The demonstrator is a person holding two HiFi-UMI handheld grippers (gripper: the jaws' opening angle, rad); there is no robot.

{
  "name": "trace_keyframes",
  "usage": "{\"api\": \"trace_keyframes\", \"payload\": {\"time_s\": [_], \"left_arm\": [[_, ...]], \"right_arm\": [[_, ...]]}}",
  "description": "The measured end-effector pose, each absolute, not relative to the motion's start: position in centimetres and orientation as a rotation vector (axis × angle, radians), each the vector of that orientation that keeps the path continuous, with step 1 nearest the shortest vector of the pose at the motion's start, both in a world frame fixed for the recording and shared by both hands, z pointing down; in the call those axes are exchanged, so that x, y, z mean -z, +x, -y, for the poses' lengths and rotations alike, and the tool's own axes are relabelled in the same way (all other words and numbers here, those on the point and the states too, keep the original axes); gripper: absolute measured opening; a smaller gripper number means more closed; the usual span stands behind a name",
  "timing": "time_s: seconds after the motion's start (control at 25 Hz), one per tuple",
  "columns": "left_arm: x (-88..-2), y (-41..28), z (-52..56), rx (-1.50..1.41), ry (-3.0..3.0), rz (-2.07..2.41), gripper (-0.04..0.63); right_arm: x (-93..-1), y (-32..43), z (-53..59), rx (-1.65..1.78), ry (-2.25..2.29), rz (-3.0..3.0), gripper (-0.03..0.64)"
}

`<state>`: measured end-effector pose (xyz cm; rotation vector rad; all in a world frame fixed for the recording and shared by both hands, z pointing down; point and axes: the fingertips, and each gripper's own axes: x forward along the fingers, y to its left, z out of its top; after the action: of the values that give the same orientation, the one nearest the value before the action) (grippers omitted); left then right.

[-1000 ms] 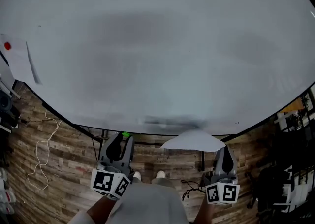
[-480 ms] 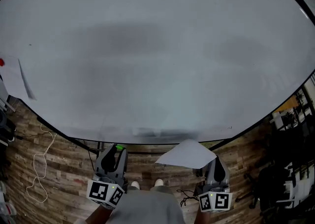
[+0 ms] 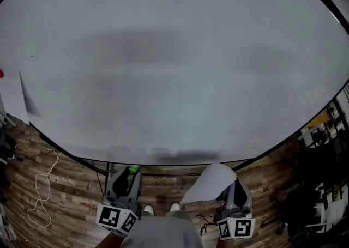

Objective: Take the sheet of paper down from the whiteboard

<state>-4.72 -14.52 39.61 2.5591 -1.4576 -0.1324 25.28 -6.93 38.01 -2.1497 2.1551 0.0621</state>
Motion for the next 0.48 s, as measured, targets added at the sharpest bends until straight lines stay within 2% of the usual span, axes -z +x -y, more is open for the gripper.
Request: {"api": "trace_keyframes", "payload": {"time_s": [0.48], "left_arm": [[-39.98, -3.91, 14.51, 0.131, 2.566, 1.416, 0.123]], "right_arm": [[-37.93, 24.91, 7.19, -0.062, -2.136, -2.16, 0.01]]}}
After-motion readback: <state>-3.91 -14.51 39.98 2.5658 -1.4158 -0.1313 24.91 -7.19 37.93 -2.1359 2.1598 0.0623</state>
